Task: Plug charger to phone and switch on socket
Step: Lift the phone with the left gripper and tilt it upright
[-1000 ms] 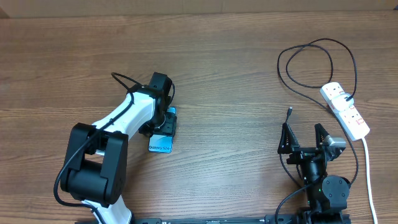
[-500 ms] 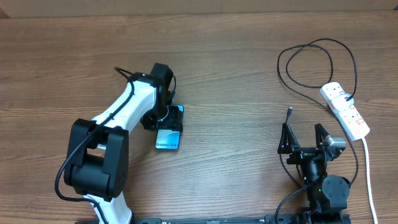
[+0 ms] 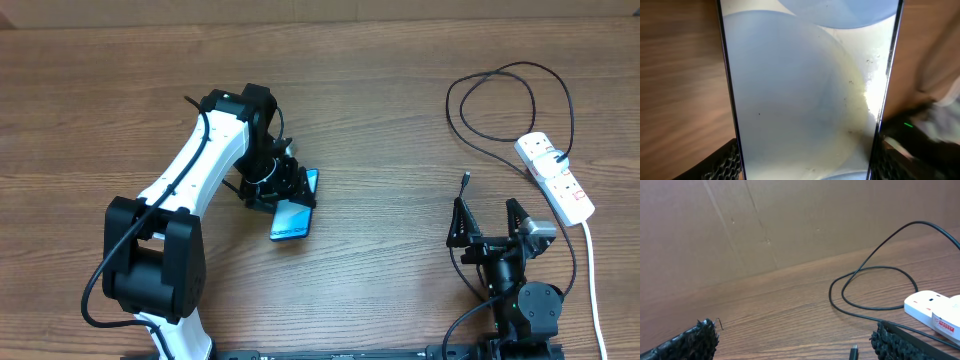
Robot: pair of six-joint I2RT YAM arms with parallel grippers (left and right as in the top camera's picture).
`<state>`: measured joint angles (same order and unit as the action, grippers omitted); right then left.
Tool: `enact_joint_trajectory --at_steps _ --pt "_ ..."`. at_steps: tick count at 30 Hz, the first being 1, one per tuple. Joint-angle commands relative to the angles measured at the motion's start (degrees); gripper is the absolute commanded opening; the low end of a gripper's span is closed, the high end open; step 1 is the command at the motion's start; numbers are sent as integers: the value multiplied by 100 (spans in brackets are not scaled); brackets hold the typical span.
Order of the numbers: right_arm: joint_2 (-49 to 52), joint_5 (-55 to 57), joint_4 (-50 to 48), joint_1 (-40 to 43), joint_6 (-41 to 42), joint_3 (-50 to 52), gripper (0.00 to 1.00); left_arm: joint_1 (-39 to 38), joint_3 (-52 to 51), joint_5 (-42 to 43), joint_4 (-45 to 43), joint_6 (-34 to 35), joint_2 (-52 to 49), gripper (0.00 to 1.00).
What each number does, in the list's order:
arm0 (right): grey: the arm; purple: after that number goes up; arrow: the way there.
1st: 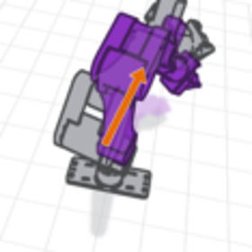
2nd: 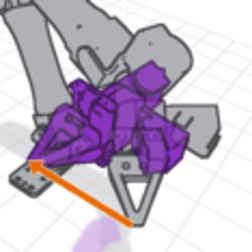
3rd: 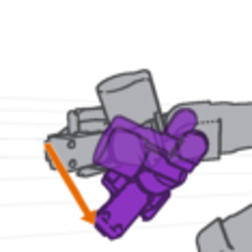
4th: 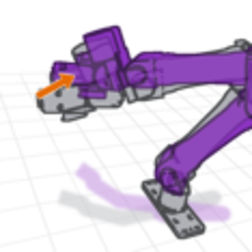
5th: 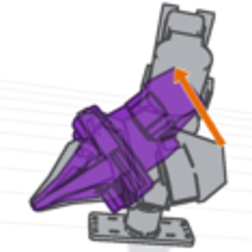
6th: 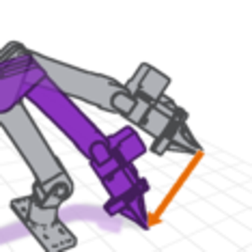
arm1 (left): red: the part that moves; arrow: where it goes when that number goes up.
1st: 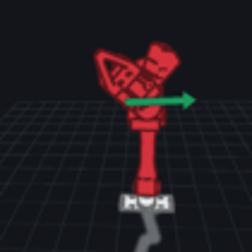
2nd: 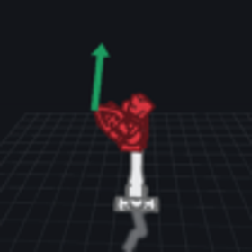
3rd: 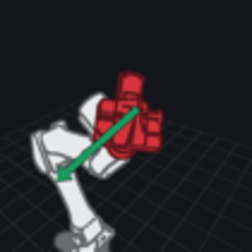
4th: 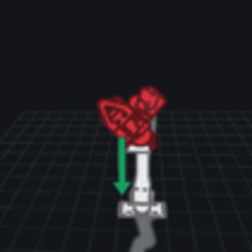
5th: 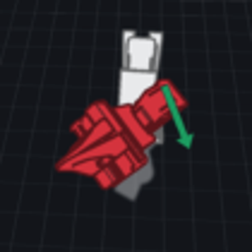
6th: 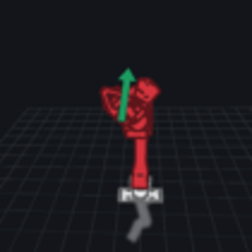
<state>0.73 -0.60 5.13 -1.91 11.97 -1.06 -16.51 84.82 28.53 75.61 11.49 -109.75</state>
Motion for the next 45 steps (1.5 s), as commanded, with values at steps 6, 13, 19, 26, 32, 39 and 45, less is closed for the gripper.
enact_joint_trajectory --at_steps 6,13,19,26,32,39,45 --pt "-57 55 -31 22 -4 61 100 -28 181 2251 46 55 11 40" --pt "-57 55 -31 22 -4 61 100 -28 181 3021 20 208 11 39" --pt "-57 55 -31 22 -4 61 100 -28 181 3598 22 402 11 40" --pt "-57 55 -31 22 -4 61 100 -28 181 3672 -59 577 11 40" --pt "-57 55 -31 22 -4 61 100 0 181 3641 -901 1770 11 39" --pt "-57 55 -31 22 -4 61 100 2 181 2949 -2396 3783 11 40" --pt "-57 55 -31 22 -4 61 100 2 181 2804 -3272 4898 11 40"
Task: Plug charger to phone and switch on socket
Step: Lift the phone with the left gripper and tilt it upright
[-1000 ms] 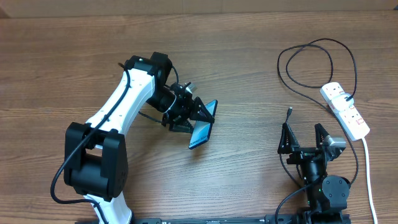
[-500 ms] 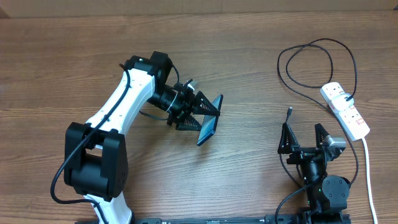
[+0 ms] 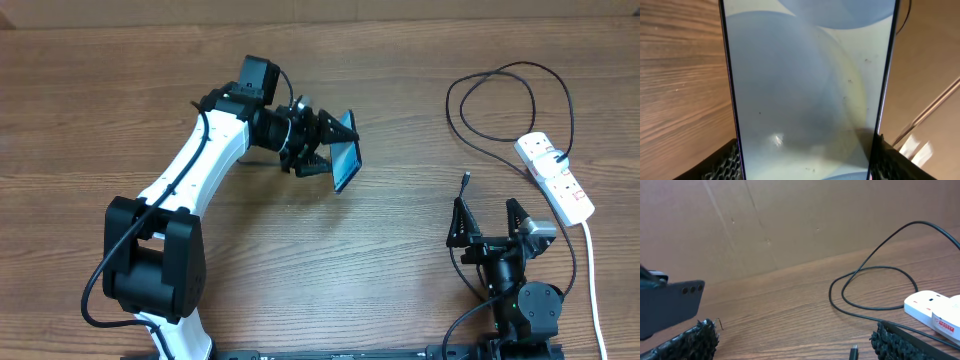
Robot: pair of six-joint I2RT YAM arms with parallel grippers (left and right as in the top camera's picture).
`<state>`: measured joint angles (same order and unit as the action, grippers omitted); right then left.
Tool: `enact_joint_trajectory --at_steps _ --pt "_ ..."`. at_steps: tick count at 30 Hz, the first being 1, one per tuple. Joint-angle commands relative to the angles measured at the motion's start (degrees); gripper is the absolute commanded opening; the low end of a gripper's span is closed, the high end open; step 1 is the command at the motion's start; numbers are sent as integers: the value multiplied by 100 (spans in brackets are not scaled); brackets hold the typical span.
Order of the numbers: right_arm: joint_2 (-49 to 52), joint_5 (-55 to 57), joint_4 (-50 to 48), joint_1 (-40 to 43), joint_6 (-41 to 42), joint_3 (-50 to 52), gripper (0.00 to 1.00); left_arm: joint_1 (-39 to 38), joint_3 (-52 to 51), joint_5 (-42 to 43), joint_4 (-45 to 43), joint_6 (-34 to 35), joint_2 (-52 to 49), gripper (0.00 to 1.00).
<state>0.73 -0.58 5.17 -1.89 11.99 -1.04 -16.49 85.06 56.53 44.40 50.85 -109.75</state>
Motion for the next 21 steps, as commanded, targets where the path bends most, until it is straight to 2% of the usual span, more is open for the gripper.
enact_joint_trajectory --at_steps 1,4,7,12,21 --pt "-57 52 -35 20 -7 59 100 2 157 4 -181 1021 11 40" --pt "-57 52 -35 20 -7 59 100 2 157 72 -177 1088 11 40" --pt "-57 52 -35 20 -7 59 100 2 157 258 -170 876 11 40" --pt "-57 52 -35 20 -7 59 100 2 157 782 306 -190 11 42" --pt "-57 52 -35 20 -7 59 100 2 157 710 2472 -2461 11 43"
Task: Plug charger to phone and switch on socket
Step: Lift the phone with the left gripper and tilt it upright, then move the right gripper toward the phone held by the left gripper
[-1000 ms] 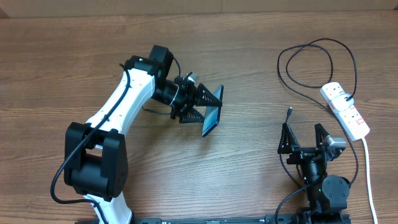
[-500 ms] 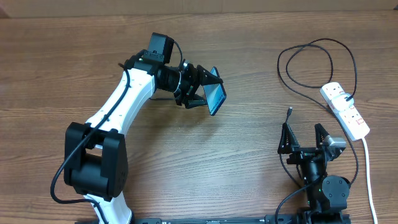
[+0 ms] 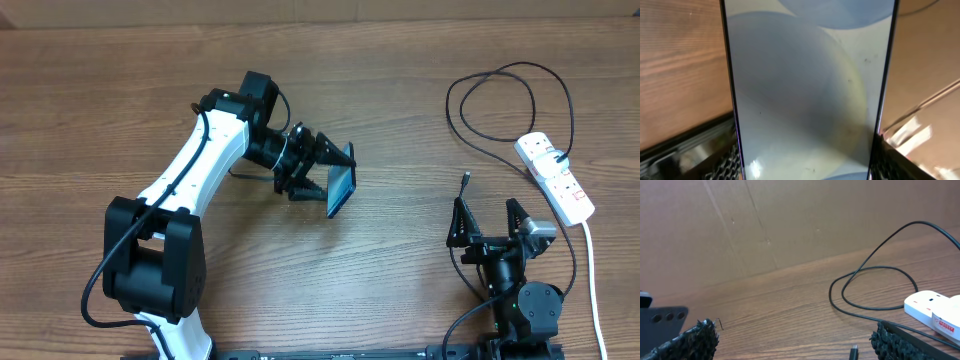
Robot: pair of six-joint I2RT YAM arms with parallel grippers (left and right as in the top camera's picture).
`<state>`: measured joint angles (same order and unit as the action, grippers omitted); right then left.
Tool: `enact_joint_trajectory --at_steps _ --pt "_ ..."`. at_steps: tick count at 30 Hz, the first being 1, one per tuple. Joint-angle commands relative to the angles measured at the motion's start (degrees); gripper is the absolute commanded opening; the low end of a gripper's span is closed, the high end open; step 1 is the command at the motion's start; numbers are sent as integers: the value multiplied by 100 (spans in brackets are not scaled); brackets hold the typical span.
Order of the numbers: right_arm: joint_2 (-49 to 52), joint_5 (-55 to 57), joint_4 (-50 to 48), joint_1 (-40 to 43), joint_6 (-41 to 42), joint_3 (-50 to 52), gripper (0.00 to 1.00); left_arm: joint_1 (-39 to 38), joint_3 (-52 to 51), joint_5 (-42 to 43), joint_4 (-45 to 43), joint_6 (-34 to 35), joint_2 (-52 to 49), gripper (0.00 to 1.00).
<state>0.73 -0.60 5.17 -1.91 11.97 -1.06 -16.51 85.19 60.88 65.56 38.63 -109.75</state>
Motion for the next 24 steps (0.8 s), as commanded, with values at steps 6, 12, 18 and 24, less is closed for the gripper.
enact_joint_trajectory --at_steps 6,12,18,24 --pt "-57 55 -35 22 -4 61 100 4 144 -466 789 -1744 11 43" --pt "-57 55 -35 22 -4 61 100 4 144 -1808 420 -1725 11 43" --pt "-57 -229 -76 7 321 61 100 4 144 -2546 251 -1722 11 42" --pt "-57 -2098 -197 7 2992 61 100 4 144 -2894 83 -1617 11 43"
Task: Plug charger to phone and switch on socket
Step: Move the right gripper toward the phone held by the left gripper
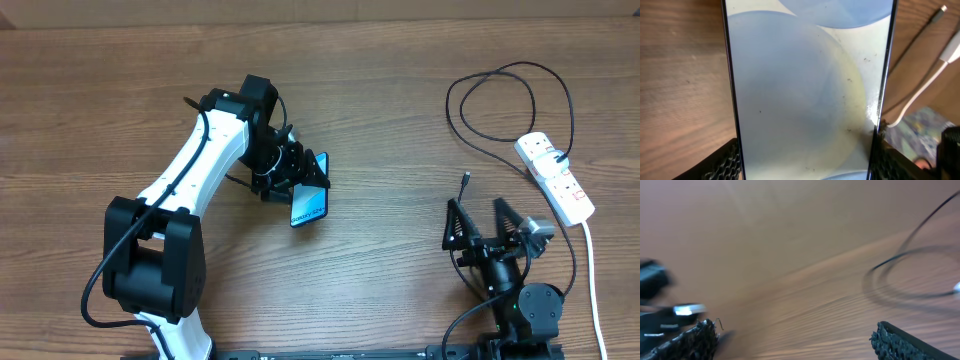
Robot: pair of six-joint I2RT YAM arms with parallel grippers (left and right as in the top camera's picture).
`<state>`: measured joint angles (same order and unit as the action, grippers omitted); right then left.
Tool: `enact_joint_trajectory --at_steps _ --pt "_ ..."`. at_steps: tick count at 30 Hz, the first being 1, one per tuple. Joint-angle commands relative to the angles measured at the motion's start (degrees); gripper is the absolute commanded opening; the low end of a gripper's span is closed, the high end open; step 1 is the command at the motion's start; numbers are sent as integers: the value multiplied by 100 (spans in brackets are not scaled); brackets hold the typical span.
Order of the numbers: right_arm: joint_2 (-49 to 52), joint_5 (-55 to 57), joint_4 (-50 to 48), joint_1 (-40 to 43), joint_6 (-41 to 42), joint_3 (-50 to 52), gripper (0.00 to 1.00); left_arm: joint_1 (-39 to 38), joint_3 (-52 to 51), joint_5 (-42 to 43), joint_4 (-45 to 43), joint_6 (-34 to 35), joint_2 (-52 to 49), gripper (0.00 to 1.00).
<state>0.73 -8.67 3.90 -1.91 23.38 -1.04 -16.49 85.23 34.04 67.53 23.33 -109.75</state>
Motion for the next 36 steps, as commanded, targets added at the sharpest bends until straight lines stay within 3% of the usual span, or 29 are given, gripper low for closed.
enact_joint_trajectory --at_steps 1,5,12,19,24,27,32,36 --pt "-57 -1698 -79 7 2352 59 100 2 140 -210 -186 20 11 43" --pt "-57 -3344 -59 7 4024 59 100 2 140 -203 -505 568 11 45" --pt "-57 -4280 -57 7 4555 59 100 0 140 -114 -804 1019 11 46" --pt "-55 -4245 52 7 2806 55 100 0 140 61 -732 1014 11 46" --pt "205 -3963 186 7 2192 -26 100 -20 140 199 -734 1016 11 46" --pt "610 -3499 730 7 1453 -251 100 -22 140 201 -726 1016 11 45" --pt "1742 -1683 2594 7 -81 -1187 100 -42 140 197 -632 1014 11 46" --pt "2590 -531 3220 7 -374 -2312 100 -52 140 197 -634 1014 11 46"
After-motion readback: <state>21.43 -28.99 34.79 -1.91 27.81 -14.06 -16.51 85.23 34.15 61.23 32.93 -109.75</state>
